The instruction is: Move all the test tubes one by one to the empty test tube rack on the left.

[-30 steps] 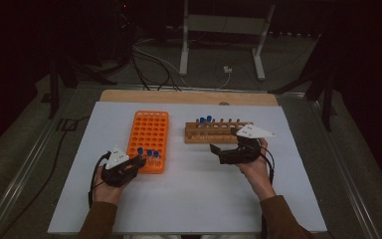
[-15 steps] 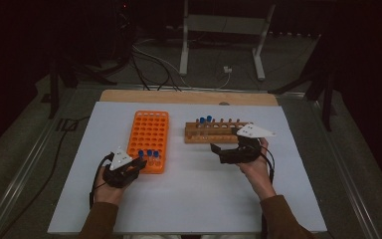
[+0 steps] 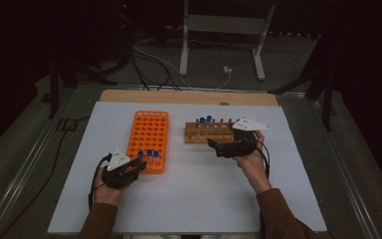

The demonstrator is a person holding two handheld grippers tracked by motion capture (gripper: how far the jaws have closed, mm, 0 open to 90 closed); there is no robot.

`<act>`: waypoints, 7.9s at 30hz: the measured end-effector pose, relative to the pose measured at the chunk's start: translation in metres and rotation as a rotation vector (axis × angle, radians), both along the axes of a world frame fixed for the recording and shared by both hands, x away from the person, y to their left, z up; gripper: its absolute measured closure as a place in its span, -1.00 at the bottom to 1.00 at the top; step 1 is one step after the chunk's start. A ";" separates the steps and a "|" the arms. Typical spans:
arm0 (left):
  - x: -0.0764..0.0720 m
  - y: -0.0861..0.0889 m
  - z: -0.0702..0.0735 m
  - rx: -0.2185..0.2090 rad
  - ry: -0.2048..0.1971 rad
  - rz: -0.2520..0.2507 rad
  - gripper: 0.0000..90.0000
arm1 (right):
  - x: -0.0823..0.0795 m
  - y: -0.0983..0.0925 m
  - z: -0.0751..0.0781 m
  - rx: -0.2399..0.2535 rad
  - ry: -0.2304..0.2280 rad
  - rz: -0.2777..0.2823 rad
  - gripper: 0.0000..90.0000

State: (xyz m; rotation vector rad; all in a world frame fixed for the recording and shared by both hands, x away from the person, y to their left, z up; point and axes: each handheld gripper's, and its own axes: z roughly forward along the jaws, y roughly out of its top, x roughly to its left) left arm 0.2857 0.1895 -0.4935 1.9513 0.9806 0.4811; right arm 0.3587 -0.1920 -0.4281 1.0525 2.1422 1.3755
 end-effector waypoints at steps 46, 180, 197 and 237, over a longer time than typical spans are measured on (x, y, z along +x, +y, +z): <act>-0.012 0.033 0.021 -0.173 -0.083 0.190 -0.99 | 0.067 0.018 -0.032 -0.066 0.066 -0.058 0.42; 0.014 0.000 0.066 -0.155 -0.143 0.080 -0.91 | 0.007 0.086 0.038 0.020 -0.058 0.211 0.70; 0.024 -0.022 0.076 -0.161 -0.143 0.028 -0.61 | 0.002 0.116 0.051 0.039 -0.050 0.271 0.70; 0.031 -0.043 0.083 -0.087 -0.222 -0.034 0.73 | -0.003 0.123 0.056 0.094 -0.024 0.330 -0.05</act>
